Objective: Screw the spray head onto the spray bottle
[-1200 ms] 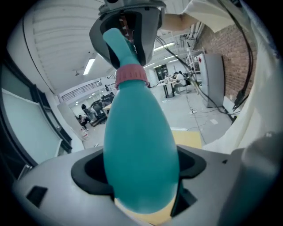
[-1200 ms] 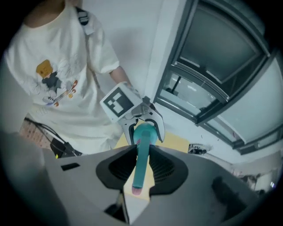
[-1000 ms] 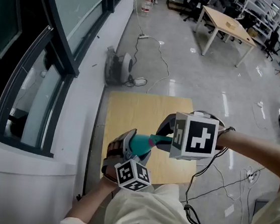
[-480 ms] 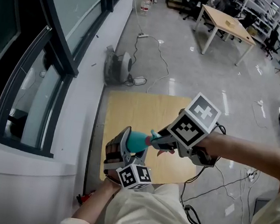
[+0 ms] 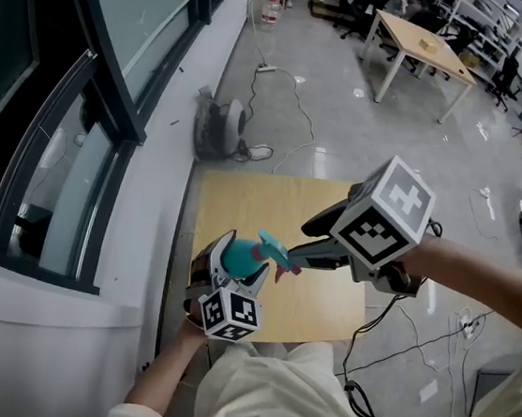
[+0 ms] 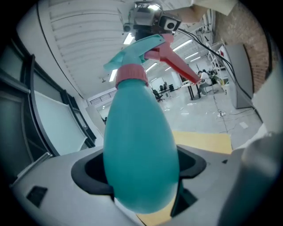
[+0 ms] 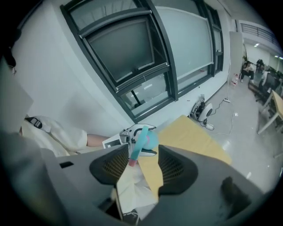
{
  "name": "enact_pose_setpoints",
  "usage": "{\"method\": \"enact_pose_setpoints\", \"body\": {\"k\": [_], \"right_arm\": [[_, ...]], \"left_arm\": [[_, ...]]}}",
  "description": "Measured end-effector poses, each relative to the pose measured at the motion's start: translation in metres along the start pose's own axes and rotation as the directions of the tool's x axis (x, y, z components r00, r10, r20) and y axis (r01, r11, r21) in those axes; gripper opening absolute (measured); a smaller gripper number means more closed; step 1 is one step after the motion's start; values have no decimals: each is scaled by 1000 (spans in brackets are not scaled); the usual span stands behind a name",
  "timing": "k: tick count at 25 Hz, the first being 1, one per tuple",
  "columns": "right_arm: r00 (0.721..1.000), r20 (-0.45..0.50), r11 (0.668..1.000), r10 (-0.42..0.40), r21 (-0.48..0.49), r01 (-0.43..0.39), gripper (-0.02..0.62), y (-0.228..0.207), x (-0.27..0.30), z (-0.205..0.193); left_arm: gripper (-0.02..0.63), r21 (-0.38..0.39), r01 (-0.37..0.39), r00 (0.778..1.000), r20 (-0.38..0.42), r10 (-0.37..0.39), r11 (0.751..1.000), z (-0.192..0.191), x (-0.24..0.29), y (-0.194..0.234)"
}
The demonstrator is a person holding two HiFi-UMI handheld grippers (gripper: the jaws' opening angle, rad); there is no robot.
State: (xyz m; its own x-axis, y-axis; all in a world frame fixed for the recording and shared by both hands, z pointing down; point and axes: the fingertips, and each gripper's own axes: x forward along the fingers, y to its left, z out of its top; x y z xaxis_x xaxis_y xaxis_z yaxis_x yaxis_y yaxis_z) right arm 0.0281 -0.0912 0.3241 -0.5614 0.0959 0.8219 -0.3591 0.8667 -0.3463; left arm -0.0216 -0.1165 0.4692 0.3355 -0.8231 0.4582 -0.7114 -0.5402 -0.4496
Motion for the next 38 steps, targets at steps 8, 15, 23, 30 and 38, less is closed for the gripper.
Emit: {"method": "enact_pose_setpoints", "body": {"k": [8, 15, 23, 30, 38], "right_arm": [[999, 25, 879, -28, -475, 36, 207, -5, -12, 5], [949, -88, 346, -302, -938, 23, 207, -12, 20, -30], [972, -76, 123, -221, -991, -50, 190, 27, 37, -30], [965, -153, 37, -211, -988, -149, 151, 36, 46, -57], [958, -184, 266, -220, -956, -122, 89, 21, 48, -68]], "left_arm": [[425, 38, 327, 937, 118, -330, 944, -1, -10, -16], [425, 138, 601, 779, 118, -616, 787, -3, -21, -53], [425, 199, 750, 629, 77, -773, 630, -1, -33, -86], [425, 249, 803, 547, 53, -836, 541, 14, -37, -107], [425, 230, 708, 682, 23, -731, 668, 15, -18, -103]]}}
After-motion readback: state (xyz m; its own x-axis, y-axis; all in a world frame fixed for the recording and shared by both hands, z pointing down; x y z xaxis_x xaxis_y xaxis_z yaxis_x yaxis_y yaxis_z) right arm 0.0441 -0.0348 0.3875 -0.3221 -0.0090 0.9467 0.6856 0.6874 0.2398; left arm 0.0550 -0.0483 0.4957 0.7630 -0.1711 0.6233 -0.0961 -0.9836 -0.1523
